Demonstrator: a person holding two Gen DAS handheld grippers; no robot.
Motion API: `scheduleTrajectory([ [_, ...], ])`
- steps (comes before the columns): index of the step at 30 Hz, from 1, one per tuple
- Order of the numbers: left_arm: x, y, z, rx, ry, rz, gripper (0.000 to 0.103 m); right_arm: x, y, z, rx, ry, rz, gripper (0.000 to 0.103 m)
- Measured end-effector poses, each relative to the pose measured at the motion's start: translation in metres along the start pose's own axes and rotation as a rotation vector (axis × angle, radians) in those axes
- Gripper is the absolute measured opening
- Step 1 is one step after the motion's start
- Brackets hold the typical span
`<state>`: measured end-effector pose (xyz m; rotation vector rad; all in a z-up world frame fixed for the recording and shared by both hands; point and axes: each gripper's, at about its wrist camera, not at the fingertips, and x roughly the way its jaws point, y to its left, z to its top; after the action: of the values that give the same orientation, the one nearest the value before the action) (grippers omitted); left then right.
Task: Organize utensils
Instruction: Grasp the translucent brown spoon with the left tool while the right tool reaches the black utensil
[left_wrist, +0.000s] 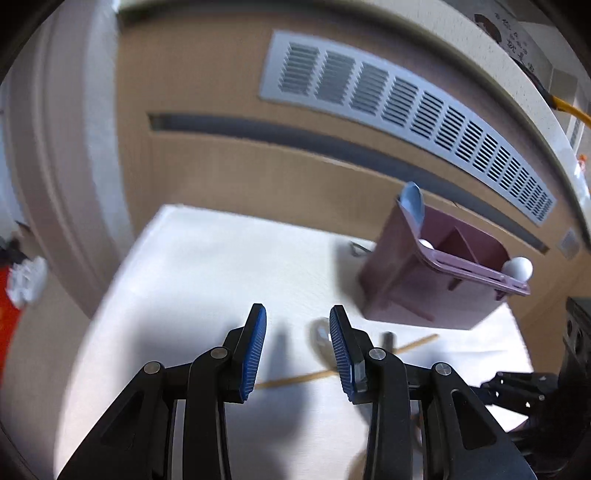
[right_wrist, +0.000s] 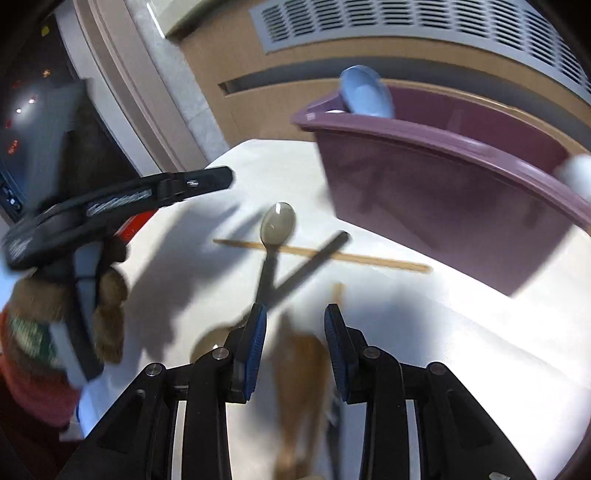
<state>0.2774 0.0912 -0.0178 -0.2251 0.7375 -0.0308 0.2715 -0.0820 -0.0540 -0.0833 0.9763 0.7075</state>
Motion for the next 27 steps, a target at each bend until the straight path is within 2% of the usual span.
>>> scheduleTrajectory([
  [2, -0.005, -0.001, 0.000, -0.009, 0.000, -0.005, 0.037, 0.016, 0.006, 0.012, 0.028, 0.014, -0.054, 0.031],
  [5, -0.003, -0.002, -0.002, -0.040, 0.048, -0.040, 0.037, 0.040, 0.010, 0.024, 0.029, 0.053, -0.165, 0.028],
  [7, 0.001, -0.005, -0.005, -0.051, 0.089, -0.071, 0.037, 0.044, 0.010, 0.020, 0.015, 0.082, -0.153, 0.026],
  [11, 0.017, -0.011, -0.012, -0.069, 0.165, -0.120, 0.037, 0.024, 0.004, -0.007, -0.070, 0.073, -0.187, 0.023],
  [15, 0.043, -0.028, -0.016, -0.074, 0.226, -0.100, 0.037, -0.010, -0.028, -0.036, -0.046, 0.066, -0.259, 0.021],
  [20, 0.072, -0.053, -0.016, -0.019, 0.259, -0.041, 0.037, -0.039, -0.071, -0.058, 0.088, 0.028, -0.221, 0.023],
  [22, 0.077, -0.065, -0.015, 0.023, 0.267, -0.042, 0.037, -0.046, -0.081, -0.065, 0.134, 0.007, -0.217, 0.024],
  [24, 0.080, -0.078, -0.016, 0.070, 0.279, -0.049, 0.037, -0.048, -0.088, -0.071, 0.166, -0.004, -0.219, 0.024],
  [27, 0.082, -0.100, -0.023, 0.184, 0.269, 0.000, 0.037, -0.047, -0.085, -0.072, 0.182, -0.030, -0.221, 0.026],
])
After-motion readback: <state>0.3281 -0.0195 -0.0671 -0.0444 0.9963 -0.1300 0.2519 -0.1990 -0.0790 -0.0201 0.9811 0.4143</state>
